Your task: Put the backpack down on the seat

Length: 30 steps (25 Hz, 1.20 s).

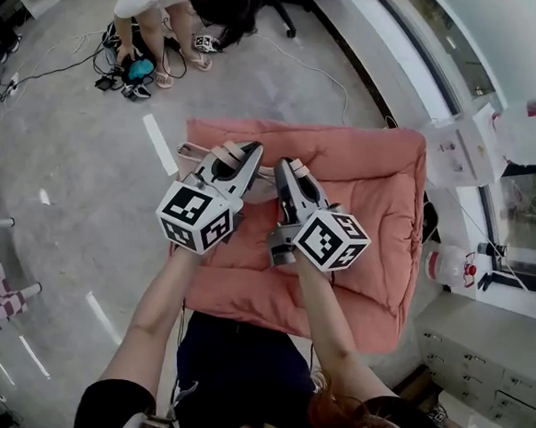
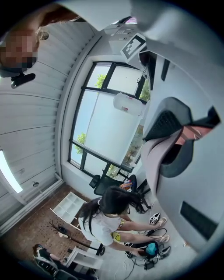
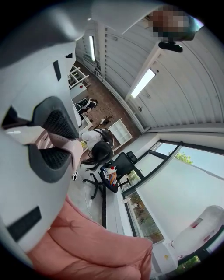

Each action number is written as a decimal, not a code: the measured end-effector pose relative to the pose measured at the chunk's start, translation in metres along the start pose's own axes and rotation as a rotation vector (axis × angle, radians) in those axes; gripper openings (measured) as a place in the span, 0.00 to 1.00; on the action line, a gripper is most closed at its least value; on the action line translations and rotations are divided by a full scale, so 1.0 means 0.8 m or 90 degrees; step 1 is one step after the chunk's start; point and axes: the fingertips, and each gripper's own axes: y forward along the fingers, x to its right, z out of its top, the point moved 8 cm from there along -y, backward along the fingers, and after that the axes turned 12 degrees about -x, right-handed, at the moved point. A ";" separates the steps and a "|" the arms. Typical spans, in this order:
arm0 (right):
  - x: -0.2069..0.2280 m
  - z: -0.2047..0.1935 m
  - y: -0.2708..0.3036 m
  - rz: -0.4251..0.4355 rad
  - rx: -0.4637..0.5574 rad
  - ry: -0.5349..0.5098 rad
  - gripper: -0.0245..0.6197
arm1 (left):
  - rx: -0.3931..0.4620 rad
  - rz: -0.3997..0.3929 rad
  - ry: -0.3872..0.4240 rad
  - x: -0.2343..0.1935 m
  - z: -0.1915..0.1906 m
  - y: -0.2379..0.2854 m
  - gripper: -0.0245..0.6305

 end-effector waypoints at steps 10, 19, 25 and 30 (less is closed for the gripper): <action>0.025 -0.035 0.035 -0.011 -0.035 0.015 0.14 | -0.028 0.004 -0.040 -0.040 -0.049 0.011 0.07; 0.017 -0.067 0.024 0.003 -0.060 0.012 0.14 | -0.030 0.020 -0.068 -0.032 -0.080 -0.013 0.07; 0.010 -0.094 0.006 0.013 -0.080 0.020 0.14 | -0.032 0.039 -0.090 -0.014 -0.106 -0.036 0.07; 0.007 -0.121 -0.017 0.021 -0.099 0.021 0.14 | -0.037 0.055 -0.105 0.008 -0.132 -0.054 0.07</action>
